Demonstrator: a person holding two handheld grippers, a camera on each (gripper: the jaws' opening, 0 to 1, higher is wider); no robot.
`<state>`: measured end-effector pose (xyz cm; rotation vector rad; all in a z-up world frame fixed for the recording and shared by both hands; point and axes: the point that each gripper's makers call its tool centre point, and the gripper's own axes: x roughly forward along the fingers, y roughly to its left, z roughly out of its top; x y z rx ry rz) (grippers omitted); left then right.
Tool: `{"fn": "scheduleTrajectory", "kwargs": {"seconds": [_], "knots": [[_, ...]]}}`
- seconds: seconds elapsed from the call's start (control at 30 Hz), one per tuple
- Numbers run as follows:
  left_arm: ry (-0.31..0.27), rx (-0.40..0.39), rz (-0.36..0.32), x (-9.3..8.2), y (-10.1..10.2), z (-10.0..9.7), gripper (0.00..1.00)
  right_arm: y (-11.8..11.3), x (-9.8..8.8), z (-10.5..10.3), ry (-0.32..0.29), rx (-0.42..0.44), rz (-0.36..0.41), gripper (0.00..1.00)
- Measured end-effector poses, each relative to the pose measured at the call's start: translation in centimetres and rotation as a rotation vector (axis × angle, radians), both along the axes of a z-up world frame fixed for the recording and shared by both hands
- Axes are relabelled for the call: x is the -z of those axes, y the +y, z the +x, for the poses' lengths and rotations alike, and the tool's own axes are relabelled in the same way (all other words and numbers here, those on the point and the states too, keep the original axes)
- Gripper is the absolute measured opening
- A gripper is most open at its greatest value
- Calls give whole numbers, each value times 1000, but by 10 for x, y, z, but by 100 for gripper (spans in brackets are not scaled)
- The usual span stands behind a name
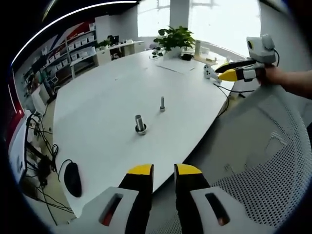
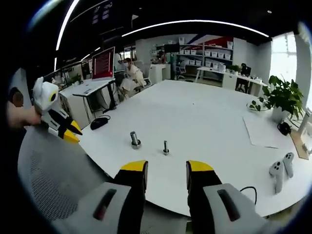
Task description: Place the washer onto the threaded stud by aligning its center hole with the stud, sliding it down to the base, and recovering from edge contact or off-axis alignment until the washer reaches the visible bottom stop.
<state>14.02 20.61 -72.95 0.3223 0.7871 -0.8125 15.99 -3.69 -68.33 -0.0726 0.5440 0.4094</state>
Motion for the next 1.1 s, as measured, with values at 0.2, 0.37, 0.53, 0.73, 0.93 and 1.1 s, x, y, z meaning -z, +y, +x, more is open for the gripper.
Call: {"fn": "scheduleTrajectory", "kwargs": {"seconds": [0.2,0.37,0.53,0.73,0.93,1.1], "knots": [[-48,-37,-9,-8,2,8,17,1,-2,-1,-4,-2,36,34],[-70,-70,-49,-17,3,13,17,4,-8,-1,-27,-14,79,35],[-73,-107,-105,-25,4,19,14,7,-11,1,-36,-4,93,37],[-35,-89,-41,-11,4,13,14,8,-10,1,-37,-14,95,36],[-36,-103,-51,-13,9,14,13,15,-6,-1,-13,-38,94,36],[-2,-100,-58,-9,7,10,13,17,0,-4,8,-55,68,35]]}}
